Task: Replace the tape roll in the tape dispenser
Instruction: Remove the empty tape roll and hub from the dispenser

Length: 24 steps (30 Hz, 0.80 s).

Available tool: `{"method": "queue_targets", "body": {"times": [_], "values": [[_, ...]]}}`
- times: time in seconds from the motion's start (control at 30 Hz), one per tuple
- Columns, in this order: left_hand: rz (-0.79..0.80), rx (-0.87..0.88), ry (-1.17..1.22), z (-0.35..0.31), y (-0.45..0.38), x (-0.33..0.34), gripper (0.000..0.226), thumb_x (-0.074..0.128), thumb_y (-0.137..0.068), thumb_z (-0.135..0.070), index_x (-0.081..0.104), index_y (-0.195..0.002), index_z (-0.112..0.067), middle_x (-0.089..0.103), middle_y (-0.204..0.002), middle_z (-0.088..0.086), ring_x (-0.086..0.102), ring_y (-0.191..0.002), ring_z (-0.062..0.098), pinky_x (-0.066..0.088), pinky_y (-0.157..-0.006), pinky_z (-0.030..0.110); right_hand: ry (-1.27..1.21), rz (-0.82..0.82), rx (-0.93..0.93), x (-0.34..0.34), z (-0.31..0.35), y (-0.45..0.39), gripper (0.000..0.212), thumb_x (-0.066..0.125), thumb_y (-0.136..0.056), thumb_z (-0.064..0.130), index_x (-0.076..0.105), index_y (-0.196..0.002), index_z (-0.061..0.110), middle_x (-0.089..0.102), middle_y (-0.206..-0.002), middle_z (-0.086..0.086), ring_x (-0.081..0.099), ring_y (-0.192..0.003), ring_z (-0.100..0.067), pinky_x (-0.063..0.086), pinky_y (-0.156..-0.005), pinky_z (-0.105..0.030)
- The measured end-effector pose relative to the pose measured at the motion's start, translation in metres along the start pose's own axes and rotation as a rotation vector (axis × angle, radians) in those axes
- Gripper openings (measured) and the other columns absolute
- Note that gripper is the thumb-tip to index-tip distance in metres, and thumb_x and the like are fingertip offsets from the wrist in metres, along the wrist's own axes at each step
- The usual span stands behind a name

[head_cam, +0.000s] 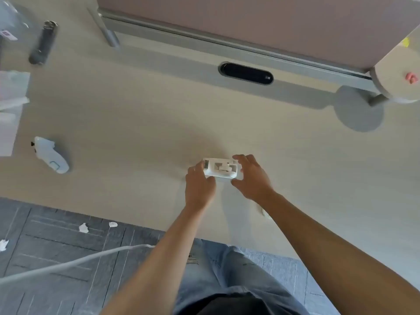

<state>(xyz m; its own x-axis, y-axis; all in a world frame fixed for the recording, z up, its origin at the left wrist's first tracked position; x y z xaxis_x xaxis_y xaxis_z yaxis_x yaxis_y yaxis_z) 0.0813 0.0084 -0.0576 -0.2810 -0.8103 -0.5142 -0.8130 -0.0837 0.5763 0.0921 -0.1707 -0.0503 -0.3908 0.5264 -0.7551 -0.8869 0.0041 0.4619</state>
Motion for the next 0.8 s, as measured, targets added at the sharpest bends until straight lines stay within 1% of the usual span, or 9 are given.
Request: {"method": "queue_targets", "body": {"times": [0.1, 0.2, 0.47, 0.63, 0.73, 0.8], "values": [[-0.007, -0.001, 0.007, 0.0, -0.004, 0.001, 0.057, 0.049, -0.094, -0.003, 0.046, -0.15, -0.013, 0.051, -0.145, 0.013, 0.049, -0.136, 0.031, 0.046, -0.107, 0.041, 0.025, 0.005, -0.021, 0.0, 0.005, -0.007, 0.066, 0.074, -0.084, 0.02, 0.05, -0.146, 0.025, 0.053, -0.138, -0.002, 0.065, -0.115, -0.025, 0.057, -0.088, -0.04], [-0.016, 0.007, 0.01, 0.001, -0.005, 0.002, 0.056, 0.05, -0.093, -0.001, 0.047, -0.148, -0.012, 0.053, -0.143, 0.013, 0.051, -0.134, 0.032, 0.046, -0.104, 0.04, 0.046, 0.01, -0.024, 0.003, 0.007, -0.011, 0.062, 0.075, -0.085, 0.021, 0.054, -0.143, 0.024, 0.055, -0.136, -0.002, 0.064, -0.114, -0.025, 0.055, -0.087, -0.037], [-0.007, 0.053, -0.022, 0.002, 0.003, 0.005, 0.062, 0.05, -0.095, -0.002, 0.039, -0.155, -0.012, 0.046, -0.152, 0.012, 0.048, -0.139, 0.029, 0.043, -0.105, 0.034, -0.006, -0.058, -0.019, 0.005, 0.004, 0.0, 0.06, 0.08, -0.081, 0.022, 0.06, -0.137, 0.023, 0.059, -0.13, -0.002, 0.068, -0.107, -0.025, 0.059, -0.084, -0.04], [0.001, 0.069, -0.026, 0.008, 0.015, 0.01, 0.064, 0.051, -0.094, -0.001, 0.039, -0.155, -0.012, 0.047, -0.151, 0.012, 0.051, -0.137, 0.028, 0.041, -0.098, 0.027, -0.028, -0.086, -0.009, 0.011, -0.001, 0.015, 0.06, 0.081, -0.08, 0.019, 0.061, -0.137, 0.021, 0.06, -0.13, -0.002, 0.069, -0.107, -0.025, 0.057, -0.084, -0.037], [0.008, 0.082, -0.037, 0.015, 0.025, 0.014, 0.064, 0.051, -0.094, -0.001, 0.038, -0.155, -0.012, 0.047, -0.151, 0.011, 0.051, -0.136, 0.028, 0.042, -0.096, 0.029, -0.044, -0.091, -0.004, 0.017, -0.007, 0.025, 0.06, 0.082, -0.08, 0.019, 0.062, -0.137, 0.022, 0.061, -0.13, -0.001, 0.069, -0.107, -0.025, 0.057, -0.085, -0.037], [0.004, 0.088, -0.041, 0.02, 0.033, 0.016, 0.064, 0.052, -0.094, -0.002, 0.038, -0.155, -0.012, 0.046, -0.152, 0.01, 0.051, -0.135, 0.027, 0.04, -0.091, 0.025, -0.051, -0.094, -0.004, 0.02, -0.01, 0.033, 0.06, 0.083, -0.08, 0.02, 0.062, -0.137, 0.023, 0.062, -0.13, 0.0, 0.07, -0.105, -0.025, 0.058, -0.085, -0.038]]}}
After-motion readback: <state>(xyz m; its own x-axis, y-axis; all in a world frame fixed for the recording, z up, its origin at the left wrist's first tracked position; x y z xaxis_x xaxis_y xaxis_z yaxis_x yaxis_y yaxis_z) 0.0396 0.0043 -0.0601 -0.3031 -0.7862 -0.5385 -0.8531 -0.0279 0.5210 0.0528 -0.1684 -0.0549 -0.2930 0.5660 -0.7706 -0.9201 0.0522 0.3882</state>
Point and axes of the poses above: each hand's wrist, its own y-axis away from the middle knuckle, its own x-axis out of the palm, z = x × y, the point moved 10 cm from there along -y, towards the middle knuckle
